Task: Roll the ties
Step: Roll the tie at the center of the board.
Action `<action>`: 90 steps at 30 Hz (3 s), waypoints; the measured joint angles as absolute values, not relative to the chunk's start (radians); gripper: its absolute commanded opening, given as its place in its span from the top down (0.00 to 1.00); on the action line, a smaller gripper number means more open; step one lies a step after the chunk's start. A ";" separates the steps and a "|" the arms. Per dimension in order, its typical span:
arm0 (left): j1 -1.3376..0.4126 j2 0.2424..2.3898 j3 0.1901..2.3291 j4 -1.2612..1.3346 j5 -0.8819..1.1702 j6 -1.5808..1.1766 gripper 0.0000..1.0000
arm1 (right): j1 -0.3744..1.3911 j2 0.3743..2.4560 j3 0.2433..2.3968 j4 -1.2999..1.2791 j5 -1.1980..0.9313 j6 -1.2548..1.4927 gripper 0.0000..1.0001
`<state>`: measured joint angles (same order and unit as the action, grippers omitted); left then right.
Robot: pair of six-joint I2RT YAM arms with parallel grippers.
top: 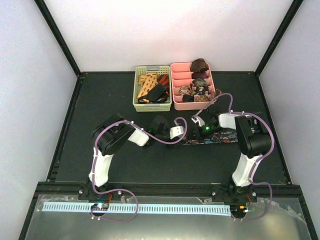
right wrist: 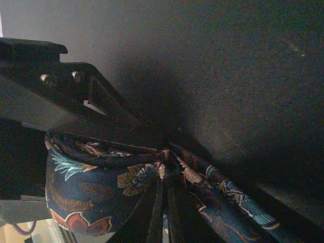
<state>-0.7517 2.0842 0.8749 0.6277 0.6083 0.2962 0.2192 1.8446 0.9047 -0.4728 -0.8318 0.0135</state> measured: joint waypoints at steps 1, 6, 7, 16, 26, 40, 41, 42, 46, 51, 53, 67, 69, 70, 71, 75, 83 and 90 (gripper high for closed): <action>-0.756 2.074 0.877 0.603 0.594 0.311 0.63 | 0.218 1.845 0.909 -0.481 -0.832 0.005 0.83; -0.787 2.011 0.877 0.472 0.493 0.404 0.64 | 0.175 1.818 0.916 -0.540 -0.843 -0.030 0.60; -0.792 2.003 0.879 0.453 0.477 0.416 0.63 | 0.163 1.802 0.917 -0.552 -0.849 -0.043 0.56; -0.807 1.984 0.917 0.349 0.422 0.464 0.63 | 0.178 1.741 0.917 -0.561 -0.923 -0.018 0.49; -0.809 1.984 0.947 0.290 0.419 0.473 0.60 | 0.223 1.798 0.919 -0.550 -0.938 -0.002 0.96; -0.739 1.959 0.859 0.372 0.507 0.405 0.14 | 0.177 1.819 0.919 -0.577 -0.884 -0.055 0.98; -0.733 1.956 0.846 0.387 0.517 0.399 0.14 | 0.174 1.819 0.918 -0.579 -0.873 -0.055 0.98; -0.728 1.953 0.835 0.401 0.525 0.393 0.14 | 0.172 1.819 0.918 -0.581 -0.863 -0.055 0.98; -0.717 1.945 0.805 0.447 0.549 0.354 0.14 | 0.172 1.819 0.918 -0.582 -0.839 -0.054 0.98; -0.646 1.905 0.731 0.528 0.591 0.261 0.14 | 0.201 1.835 0.909 -0.538 -0.857 -0.038 0.98; -0.612 1.892 0.705 0.563 0.606 0.229 0.14 | 0.236 1.884 0.938 -0.522 -0.892 -0.019 0.98; -0.588 1.882 0.589 0.786 0.682 0.159 0.08 | 0.323 1.976 1.019 -0.465 -0.941 0.051 0.98; -0.603 1.882 0.566 0.843 0.683 0.150 0.07 | 0.319 1.976 1.019 -0.468 -0.940 0.053 0.98; -0.614 1.882 0.553 0.863 0.682 0.151 0.07 | 0.318 1.976 1.020 -0.470 -0.941 0.055 0.98; -0.631 1.882 0.537 0.879 0.681 0.152 0.07 | 0.317 1.976 1.020 -0.471 -0.941 0.055 0.98; -0.679 1.908 0.538 0.899 0.658 0.148 0.07 | 0.315 1.975 1.011 -0.463 -0.947 0.061 0.98; -0.695 1.982 0.628 0.902 0.588 0.143 0.12 | 0.307 1.958 0.961 -0.419 -0.973 0.077 0.98; -0.720 2.023 0.690 0.819 0.576 0.194 0.47 | 0.300 1.958 0.944 -0.390 -0.991 0.088 0.89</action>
<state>-0.7197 2.0228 0.6899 0.8188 0.5758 0.1940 0.3000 1.9579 0.9440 -0.3897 -0.9905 0.0879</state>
